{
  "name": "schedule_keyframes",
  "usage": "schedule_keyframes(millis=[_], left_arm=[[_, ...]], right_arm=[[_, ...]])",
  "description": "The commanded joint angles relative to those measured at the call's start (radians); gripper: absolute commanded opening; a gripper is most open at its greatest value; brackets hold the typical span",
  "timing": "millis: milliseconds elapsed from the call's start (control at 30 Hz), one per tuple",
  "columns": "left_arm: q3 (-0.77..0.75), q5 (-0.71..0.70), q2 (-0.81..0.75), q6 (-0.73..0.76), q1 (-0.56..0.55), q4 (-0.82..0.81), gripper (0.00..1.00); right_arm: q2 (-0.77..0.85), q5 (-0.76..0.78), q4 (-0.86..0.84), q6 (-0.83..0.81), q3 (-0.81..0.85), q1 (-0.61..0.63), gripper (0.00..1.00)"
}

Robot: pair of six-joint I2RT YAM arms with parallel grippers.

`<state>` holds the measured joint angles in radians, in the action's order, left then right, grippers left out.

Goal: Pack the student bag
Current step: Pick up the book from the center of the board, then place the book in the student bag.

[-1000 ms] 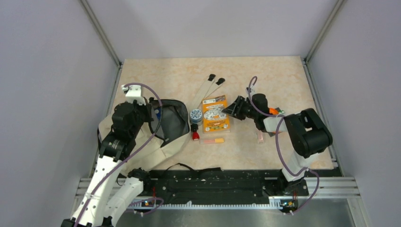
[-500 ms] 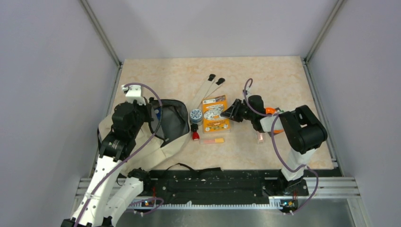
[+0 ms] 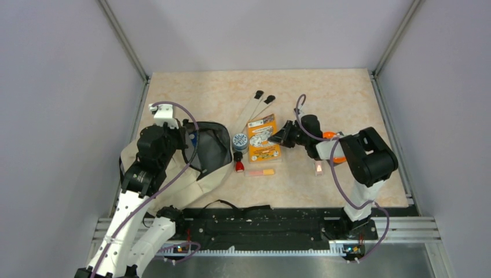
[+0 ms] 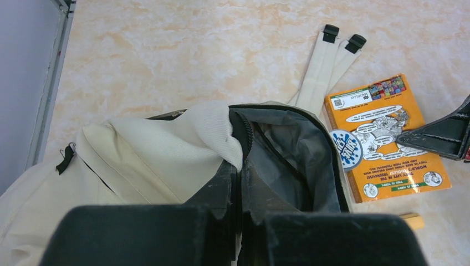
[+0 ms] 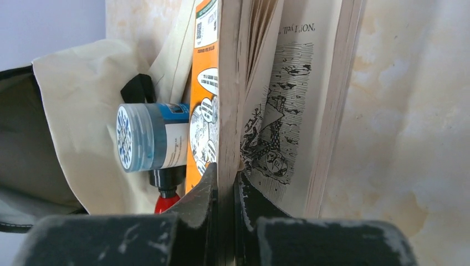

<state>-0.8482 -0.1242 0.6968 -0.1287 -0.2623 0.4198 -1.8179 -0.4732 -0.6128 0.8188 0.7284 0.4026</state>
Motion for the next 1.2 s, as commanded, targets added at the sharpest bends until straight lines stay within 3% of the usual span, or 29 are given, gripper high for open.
schedule_keyframes(millis=[0, 67, 100, 300, 333, 567, 800, 933, 1033, 1167], left_arm=[[-0.013, 0.013, 0.005, 0.003, -0.002, -0.068, 0.00], [-0.015, 0.017, 0.006, 0.005, -0.002, -0.065, 0.01], [-0.016, 0.019, 0.006, 0.007, -0.002, -0.063, 0.08], [-0.036, 0.035, 0.002, 0.015, -0.002, -0.063, 0.86], [-0.043, 0.046, 0.003, 0.014, -0.002, -0.065, 0.91], [-0.102, 0.362, 0.023, -0.149, -0.007, -0.126, 0.96], [-0.014, 0.627, 0.055, -0.447, -0.091, -0.458, 0.96], [0.024, 0.641, 0.111, -0.514, -0.217, -0.628, 0.97], [0.011, 0.618, 0.170, -0.489, -0.316, -0.645, 0.97], [0.012, 0.577, 0.210, -0.497, -0.350, -0.645, 0.97]], right_arm=[[0.096, 0.059, 0.047, -0.065, 0.052, 0.019, 0.00], [0.166, 0.125, 0.120, -0.108, 0.056, 0.016, 0.00], [0.206, 0.155, 0.160, -0.130, 0.056, 0.013, 0.00], [0.471, 0.234, 0.269, -0.229, 0.039, 0.012, 0.00], [0.511, 0.227, 0.276, -0.238, 0.035, 0.012, 0.00], [0.767, 0.130, 0.271, -0.255, 0.009, 0.018, 0.00], [0.897, -0.022, 0.128, -0.204, -0.016, 0.042, 0.00], [0.908, -0.086, 0.028, -0.173, -0.025, 0.084, 0.00], [0.902, -0.114, -0.061, -0.148, -0.033, 0.125, 0.00], [0.902, -0.125, -0.132, -0.116, -0.035, 0.169, 0.00]])
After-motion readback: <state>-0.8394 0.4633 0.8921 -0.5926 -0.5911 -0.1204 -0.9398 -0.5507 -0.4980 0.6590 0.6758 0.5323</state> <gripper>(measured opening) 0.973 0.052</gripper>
